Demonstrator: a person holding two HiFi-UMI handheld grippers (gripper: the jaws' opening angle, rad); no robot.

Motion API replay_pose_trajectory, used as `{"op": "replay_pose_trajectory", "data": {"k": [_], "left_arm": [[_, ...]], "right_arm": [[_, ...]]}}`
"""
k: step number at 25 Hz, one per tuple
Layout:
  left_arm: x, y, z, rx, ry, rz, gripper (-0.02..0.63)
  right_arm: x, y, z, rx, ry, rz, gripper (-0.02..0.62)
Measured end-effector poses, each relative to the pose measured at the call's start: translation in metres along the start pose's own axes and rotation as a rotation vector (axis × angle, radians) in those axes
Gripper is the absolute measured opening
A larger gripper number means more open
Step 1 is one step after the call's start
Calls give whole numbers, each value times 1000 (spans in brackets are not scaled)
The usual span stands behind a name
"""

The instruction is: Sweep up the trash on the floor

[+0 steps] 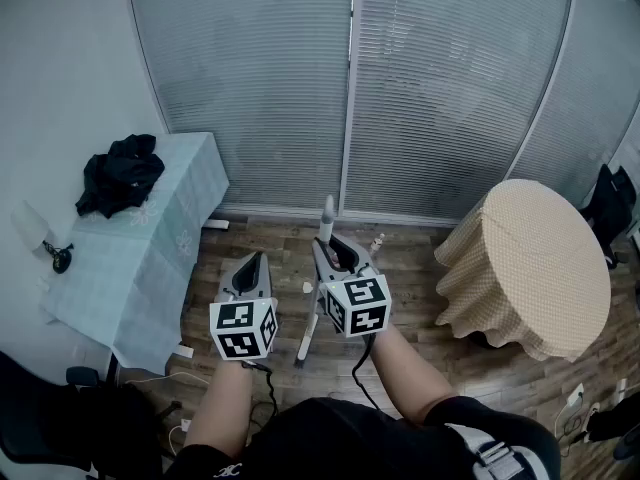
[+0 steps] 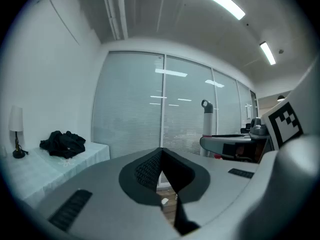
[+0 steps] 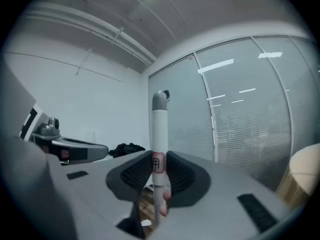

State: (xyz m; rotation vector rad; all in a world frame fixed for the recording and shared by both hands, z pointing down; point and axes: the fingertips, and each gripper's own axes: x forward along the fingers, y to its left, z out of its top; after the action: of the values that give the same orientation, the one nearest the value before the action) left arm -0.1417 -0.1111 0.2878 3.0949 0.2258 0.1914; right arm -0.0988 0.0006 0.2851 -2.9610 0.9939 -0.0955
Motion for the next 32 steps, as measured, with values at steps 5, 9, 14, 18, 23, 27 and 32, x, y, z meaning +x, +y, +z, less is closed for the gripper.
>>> {"op": "replay_pose_trajectory", "data": {"k": [5, 9, 14, 18, 23, 27, 32], "left_arm": [[-5, -8, -5, 12, 20, -3, -9], [2, -13, -4, 16, 20, -5, -9], [16, -27, -2, 22, 25, -13, -9], [29, -35, 0, 30, 30, -21, -9], [52, -54, 2, 42, 18, -29, -9], [72, -78, -3, 44, 14, -33, -9], [103, -103, -13, 33, 38, -76, -9]], "right_arm": [[-9, 3, -9, 16, 32, 6, 98], [-10, -6, -11, 20, 35, 5, 98], [-14, -25, -11, 18, 37, -8, 98], [-18, -36, -3, 4, -12, -1, 98], [-17, -62, -2, -13, -22, 4, 97], [-23, -95, -7, -11, -22, -10, 98], [-28, -132, -11, -8, -13, -45, 98]]}}
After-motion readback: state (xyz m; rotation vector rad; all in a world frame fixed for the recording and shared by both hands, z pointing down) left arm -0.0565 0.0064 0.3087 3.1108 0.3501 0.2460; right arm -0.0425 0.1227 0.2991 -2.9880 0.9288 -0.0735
